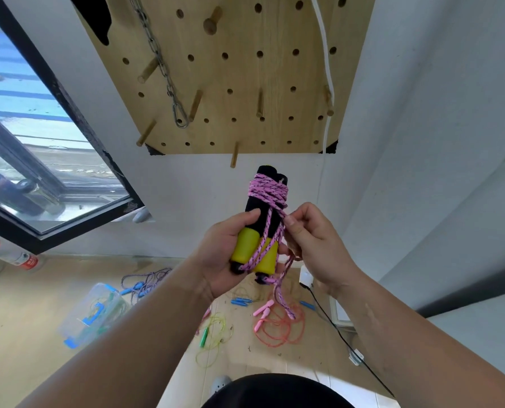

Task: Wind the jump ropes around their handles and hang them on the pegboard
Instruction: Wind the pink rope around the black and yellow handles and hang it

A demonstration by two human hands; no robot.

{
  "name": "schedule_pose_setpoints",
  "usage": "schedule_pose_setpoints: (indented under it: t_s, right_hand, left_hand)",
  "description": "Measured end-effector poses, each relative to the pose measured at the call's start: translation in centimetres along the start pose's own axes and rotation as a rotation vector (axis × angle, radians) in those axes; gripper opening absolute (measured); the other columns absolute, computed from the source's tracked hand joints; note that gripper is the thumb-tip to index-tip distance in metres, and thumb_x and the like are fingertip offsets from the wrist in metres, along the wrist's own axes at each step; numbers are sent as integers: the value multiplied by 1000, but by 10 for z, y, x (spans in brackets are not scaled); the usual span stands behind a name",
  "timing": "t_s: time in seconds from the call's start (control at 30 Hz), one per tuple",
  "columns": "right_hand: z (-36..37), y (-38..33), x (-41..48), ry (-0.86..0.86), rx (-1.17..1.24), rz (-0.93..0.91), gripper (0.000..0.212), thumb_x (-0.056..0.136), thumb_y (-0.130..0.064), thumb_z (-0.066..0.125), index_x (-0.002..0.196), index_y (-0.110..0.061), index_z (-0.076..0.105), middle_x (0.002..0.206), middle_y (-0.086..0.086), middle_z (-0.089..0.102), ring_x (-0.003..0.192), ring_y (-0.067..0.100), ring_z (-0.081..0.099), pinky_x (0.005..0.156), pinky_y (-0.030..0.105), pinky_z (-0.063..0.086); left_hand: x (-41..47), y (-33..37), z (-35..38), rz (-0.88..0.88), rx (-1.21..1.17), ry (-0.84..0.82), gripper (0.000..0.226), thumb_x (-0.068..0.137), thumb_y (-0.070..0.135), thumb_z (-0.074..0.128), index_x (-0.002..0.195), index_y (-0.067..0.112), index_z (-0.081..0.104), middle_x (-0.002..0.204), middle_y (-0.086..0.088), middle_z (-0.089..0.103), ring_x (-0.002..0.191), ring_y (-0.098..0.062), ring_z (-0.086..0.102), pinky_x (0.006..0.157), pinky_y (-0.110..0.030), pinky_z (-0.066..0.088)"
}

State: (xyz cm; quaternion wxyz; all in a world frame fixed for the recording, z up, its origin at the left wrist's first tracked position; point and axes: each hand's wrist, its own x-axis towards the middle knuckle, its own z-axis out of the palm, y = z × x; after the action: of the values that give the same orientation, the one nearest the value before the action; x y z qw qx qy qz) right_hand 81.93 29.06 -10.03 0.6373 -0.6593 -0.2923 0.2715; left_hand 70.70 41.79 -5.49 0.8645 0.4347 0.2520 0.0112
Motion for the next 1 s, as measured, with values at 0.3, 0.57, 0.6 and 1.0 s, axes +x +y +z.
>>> schedule_pose_setpoints:
  t_s: [0.3, 0.57, 0.6, 1.0]
  right_hand:
    - [-26, 22, -3, -271, -255, 48, 24, 108, -21, 43, 104, -22, 66, 73, -12, 55, 67, 13, 47, 66, 27, 43]
    - [-37, 35, -5, -233, -125, 144, 30, 109, -16, 37, 115, -23, 66, 67, -12, 41, 62, 8, 38, 58, 17, 33]
    - [-35, 37, -6, -241, -100, 177, 31, 109, -17, 37, 115, -23, 67, 68, -11, 40, 61, 7, 38, 58, 17, 33]
    - [-44, 57, -14, -300, -353, 216, 26, 108, -30, 43, 100, -33, 67, 75, 1, 57, 68, 24, 49, 69, 38, 44]
  left_hand:
    - [-9, 12, -13, 94, 32, -123, 41, 89, 33, 61, 114, 1, 63, 96, -20, 66, 78, -33, 66, 63, -41, 56]
    - [-9, 4, -13, 282, -85, 37, 46, 87, 27, 63, 128, 8, 53, 97, -21, 64, 80, -35, 67, 64, -45, 57]
    - [-8, 2, -11, 277, -96, 55, 45, 86, 26, 63, 126, 10, 52, 95, -20, 65, 81, -35, 68, 65, -45, 57]
    - [0, 8, 7, 224, -50, 100, 50, 83, 21, 65, 125, -3, 53, 91, -18, 66, 68, -28, 65, 58, -38, 57]
